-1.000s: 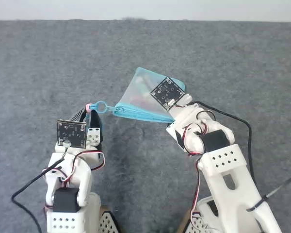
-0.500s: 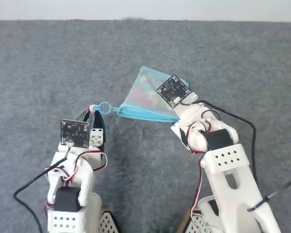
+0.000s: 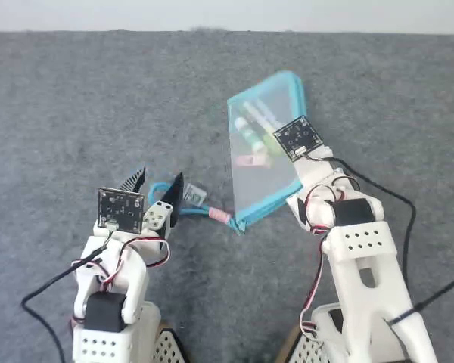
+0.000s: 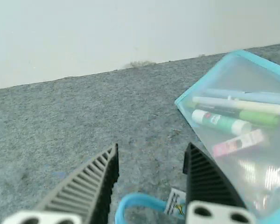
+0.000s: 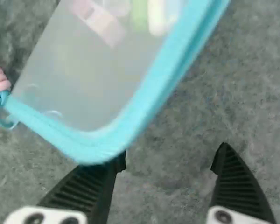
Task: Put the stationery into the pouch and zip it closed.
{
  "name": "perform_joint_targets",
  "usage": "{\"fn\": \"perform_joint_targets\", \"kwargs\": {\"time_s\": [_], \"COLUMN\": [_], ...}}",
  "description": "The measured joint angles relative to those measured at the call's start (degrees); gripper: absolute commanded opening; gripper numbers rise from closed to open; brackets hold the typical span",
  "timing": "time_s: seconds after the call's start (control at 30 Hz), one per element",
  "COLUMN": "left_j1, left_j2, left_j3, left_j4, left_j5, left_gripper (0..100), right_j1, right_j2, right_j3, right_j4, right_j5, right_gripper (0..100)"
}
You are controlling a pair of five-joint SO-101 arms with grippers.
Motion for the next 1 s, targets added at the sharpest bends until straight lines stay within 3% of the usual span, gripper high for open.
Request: {"fn": "perform_joint_targets", "kwargs": {"time_s": [0.27,0.53,0.83,1.0], "left_j1": [0.09,-0.09,0.26,0.53], "left_j2": [0.00,0.00,0.00,0.00], "left_j3": [0.00,0.00,0.00,0.00], "left_j4": [0.00,0.00,0.00,0.00], "left_j5": [0.00,0.00,0.44,0.53], "left_gripper": [19,19,19,19], "right_j1": [0.35,0.35,0.44,1.49], "right_j2": [0.00,-0.09,-0.35,-10.11], "right_j3": [0.00,3.25,6.51,14.59], "right_j4": [4.04,3.78,-0.97,-5.36], "right_j5": [-4.48,-5.01,-6.33,-8.79], "right_gripper": [27.7,1.2,0.9,1.3]}}
